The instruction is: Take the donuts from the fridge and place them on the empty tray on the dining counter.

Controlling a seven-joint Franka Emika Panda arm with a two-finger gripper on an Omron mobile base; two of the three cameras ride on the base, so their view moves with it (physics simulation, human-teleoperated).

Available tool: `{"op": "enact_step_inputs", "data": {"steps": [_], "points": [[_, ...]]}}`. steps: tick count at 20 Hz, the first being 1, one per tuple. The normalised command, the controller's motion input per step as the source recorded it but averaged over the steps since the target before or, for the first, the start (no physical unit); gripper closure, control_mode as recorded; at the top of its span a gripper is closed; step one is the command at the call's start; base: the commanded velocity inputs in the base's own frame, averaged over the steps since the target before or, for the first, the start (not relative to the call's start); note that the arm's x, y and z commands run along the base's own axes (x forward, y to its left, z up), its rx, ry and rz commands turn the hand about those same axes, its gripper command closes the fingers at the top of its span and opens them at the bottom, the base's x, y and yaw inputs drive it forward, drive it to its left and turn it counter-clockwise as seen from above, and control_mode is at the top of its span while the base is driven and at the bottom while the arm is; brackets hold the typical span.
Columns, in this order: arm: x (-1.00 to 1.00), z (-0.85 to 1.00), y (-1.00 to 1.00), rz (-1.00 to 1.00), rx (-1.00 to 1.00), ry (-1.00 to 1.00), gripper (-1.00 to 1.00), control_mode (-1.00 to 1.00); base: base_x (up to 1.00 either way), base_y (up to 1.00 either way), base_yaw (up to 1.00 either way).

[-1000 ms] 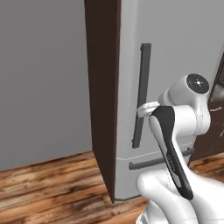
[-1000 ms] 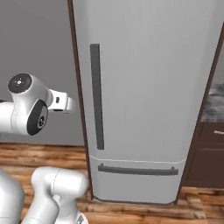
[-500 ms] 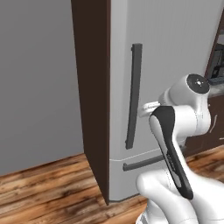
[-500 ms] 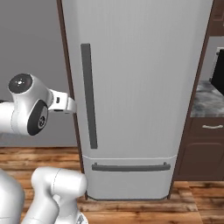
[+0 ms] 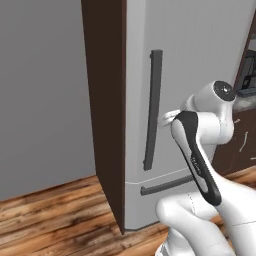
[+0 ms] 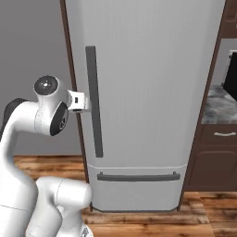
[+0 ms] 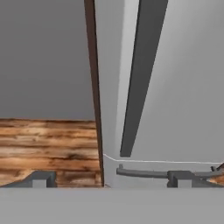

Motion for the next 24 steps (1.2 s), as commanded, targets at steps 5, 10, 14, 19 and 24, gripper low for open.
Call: {"op": "enact_step_inputs", "data": {"steps": [5, 10, 14, 19, 24], "points": [[0.47, -0.16, -0.01, 0.07, -0.02, -0.22, -1.0, -1.0, 0.0, 0.0, 0.0], [0.44, -0.14, -0.24, 0.07, 0.0, -0.19, -1.0, -1.0, 0.0, 0.0, 0.0], [0.34, -0.26, -0.16, 0.1, 0.03, -0.21, -1.0, -1.0, 0.0, 0.0, 0.0], [0.24, -0.46, -0.03, 0.1, 0.12, -0.17, -1.0, -1.0, 0.0, 0.0, 0.0], [0.24, -0.25, 0.0, 0.04, 0.09, -0.21, -1.0, -1.0, 0.0, 0.0, 0.0]]}}
